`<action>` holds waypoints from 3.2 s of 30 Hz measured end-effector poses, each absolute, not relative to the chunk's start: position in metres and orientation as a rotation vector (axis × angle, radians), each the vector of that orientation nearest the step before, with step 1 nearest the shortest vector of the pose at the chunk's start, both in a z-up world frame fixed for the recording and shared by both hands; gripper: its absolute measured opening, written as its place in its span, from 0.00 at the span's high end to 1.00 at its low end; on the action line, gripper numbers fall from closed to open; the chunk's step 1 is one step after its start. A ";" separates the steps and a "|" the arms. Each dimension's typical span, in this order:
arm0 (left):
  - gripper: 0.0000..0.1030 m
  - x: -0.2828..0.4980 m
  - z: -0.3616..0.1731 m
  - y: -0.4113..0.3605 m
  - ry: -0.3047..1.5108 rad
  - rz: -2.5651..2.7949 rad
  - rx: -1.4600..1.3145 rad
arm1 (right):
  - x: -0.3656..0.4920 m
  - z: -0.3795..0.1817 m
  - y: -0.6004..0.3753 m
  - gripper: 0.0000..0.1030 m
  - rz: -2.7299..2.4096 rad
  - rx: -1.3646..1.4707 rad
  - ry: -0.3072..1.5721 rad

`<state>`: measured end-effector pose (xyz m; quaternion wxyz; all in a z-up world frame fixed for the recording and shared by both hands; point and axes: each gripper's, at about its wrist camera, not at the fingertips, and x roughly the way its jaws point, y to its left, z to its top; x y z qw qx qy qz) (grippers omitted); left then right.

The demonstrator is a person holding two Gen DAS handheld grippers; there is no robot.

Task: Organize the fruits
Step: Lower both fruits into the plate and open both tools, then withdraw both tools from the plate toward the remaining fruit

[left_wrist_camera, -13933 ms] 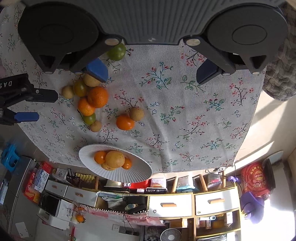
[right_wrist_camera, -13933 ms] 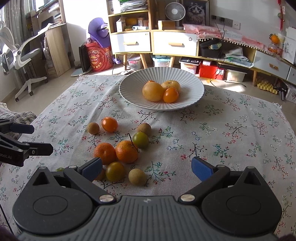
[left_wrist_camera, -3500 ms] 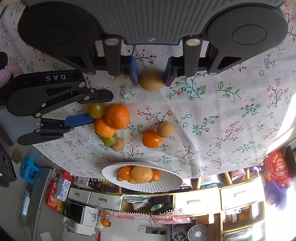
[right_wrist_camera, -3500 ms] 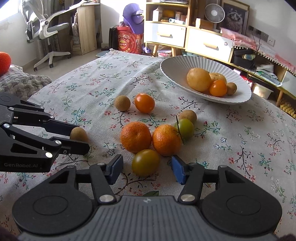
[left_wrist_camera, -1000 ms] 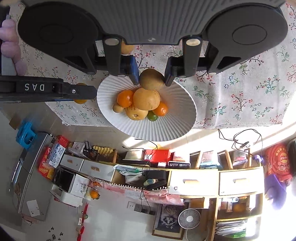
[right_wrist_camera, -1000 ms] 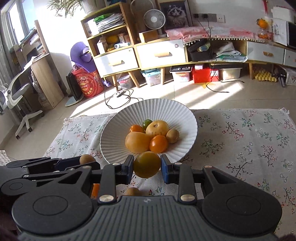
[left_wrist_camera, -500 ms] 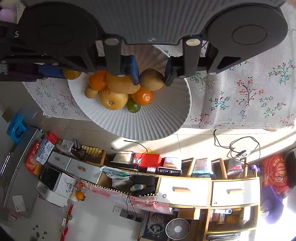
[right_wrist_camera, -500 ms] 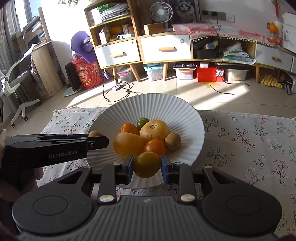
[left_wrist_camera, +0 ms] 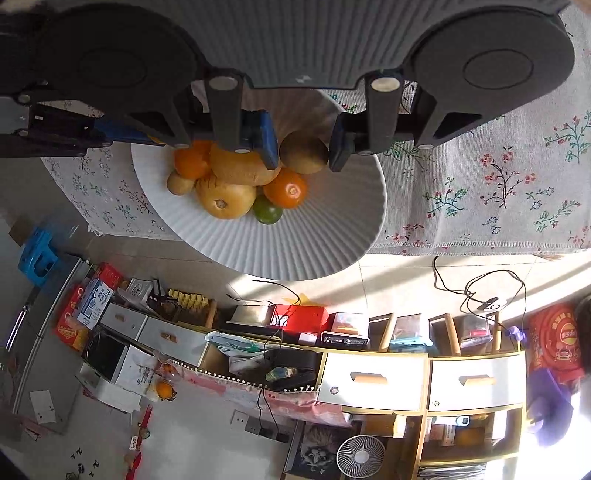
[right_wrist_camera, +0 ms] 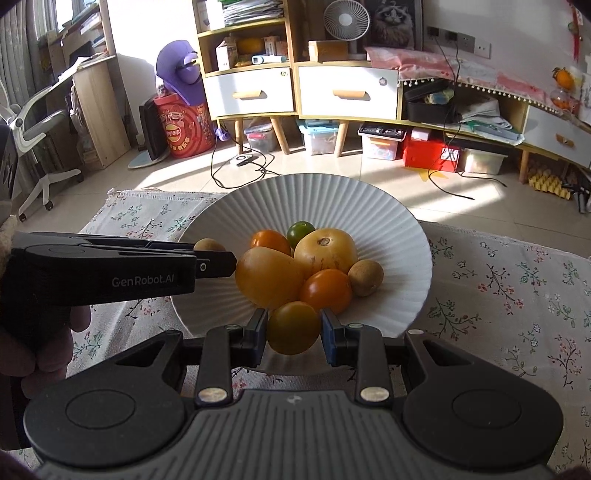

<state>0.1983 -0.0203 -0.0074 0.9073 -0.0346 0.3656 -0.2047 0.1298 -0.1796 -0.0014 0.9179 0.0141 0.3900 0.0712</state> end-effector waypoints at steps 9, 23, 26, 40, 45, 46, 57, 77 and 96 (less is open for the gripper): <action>0.59 0.197 -0.003 -0.018 0.742 -0.400 -0.065 | 0.128 0.003 -0.182 0.59 0.140 0.057 0.796; 0.24 0.170 0.020 -0.009 0.701 -0.384 -0.037 | 0.109 0.025 -0.185 0.29 0.109 0.091 0.766; 0.20 0.161 0.022 -0.006 0.697 -0.384 -0.029 | 0.104 0.028 -0.185 0.24 0.099 0.095 0.761; 0.04 0.121 0.029 0.012 0.696 -0.373 0.015 | 0.079 0.037 -0.184 0.10 0.098 0.097 0.757; 0.04 0.109 0.025 0.020 0.718 -0.358 0.027 | 0.066 0.039 -0.180 0.08 0.097 0.092 0.756; 0.04 0.106 0.023 0.021 0.722 -0.355 0.030 | 0.063 0.038 -0.180 0.08 0.098 0.090 0.757; 0.04 0.083 0.004 0.030 0.765 -0.351 0.089 | 0.045 0.030 -0.175 0.06 0.094 0.083 0.756; 0.04 0.054 -0.021 0.054 0.785 -0.364 0.103 | 0.028 0.005 -0.151 0.02 0.163 -0.037 0.776; 0.04 0.051 -0.046 0.036 0.724 -0.444 0.124 | 0.021 -0.014 -0.145 0.03 0.212 -0.106 0.746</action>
